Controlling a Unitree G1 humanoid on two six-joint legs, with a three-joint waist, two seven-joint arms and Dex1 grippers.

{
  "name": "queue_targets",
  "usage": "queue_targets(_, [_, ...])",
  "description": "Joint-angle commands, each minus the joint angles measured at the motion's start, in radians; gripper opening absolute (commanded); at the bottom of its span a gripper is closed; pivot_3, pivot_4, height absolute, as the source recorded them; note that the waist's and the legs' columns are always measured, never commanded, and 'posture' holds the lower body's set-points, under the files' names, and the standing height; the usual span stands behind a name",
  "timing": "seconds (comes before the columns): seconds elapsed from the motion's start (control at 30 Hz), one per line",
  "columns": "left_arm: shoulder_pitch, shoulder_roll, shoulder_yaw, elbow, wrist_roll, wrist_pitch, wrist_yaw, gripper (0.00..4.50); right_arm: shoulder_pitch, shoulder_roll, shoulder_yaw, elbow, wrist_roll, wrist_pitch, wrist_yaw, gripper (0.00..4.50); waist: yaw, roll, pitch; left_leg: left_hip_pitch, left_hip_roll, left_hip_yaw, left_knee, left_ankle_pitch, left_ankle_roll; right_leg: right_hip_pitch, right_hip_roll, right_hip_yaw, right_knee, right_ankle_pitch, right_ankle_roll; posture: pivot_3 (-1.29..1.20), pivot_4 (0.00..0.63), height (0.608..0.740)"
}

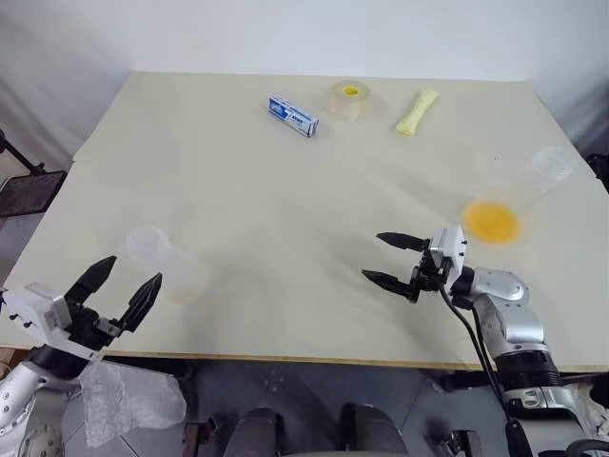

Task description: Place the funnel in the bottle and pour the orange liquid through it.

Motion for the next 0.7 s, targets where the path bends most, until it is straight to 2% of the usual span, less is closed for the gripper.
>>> queue_targets(0.03, [-0.053,0.032,-0.017,0.031,0.008,-0.003,-0.031,4.5,0.006,-0.007,-0.027,-0.05,0.018,0.003,-0.015,4.48,0.0,0.0,0.0,0.0,0.0,0.0,0.0,0.0,0.0,0.0,0.0,0.0,0.0,0.0,0.0,0.0,0.15,0.74])
queue_targets(0.23, [-0.109,0.052,-0.056,0.074,0.025,0.003,-0.071,4.5,0.005,-0.009,-0.027,-0.063,0.02,0.009,-0.026,4.48,-0.005,0.0,0.0,0.0,0.0,0.0,0.0,0.0,0.0,0.0,0.0,0.0,0.001,0.0,0.0,0.0,0.15,0.74])
queue_targets(0.33, [-0.112,0.063,-0.077,0.074,0.022,0.032,-0.083,3.89,0.008,-0.011,-0.033,-0.066,0.021,0.003,-0.033,4.5,-0.006,0.0,0.0,0.0,0.0,0.0,0.0,0.0,0.0,0.0,0.0,0.0,0.001,0.0,0.0,0.0,0.15,0.74])
queue_targets(0.5, [-0.142,0.073,-0.077,0.079,0.013,0.033,-0.112,2.34,0.023,-0.021,-0.046,-0.077,0.024,0.001,-0.043,4.5,-0.005,0.0,0.0,0.0,0.001,-0.001,0.0,0.0,-0.001,0.0,0.0,0.0,0.001,0.0,0.0,0.0,0.15,0.74])
queue_targets(0.7, [-0.248,0.116,-0.091,0.129,0.005,0.039,-0.183,2.25,0.051,-0.029,-0.07,-0.111,0.021,0.001,-0.063,4.5,-0.001,0.0,0.0,0.0,0.0,0.0,0.0,0.0,-0.001,0.0,0.0,0.0,0.001,0.0,0.0,0.0,0.15,0.74])
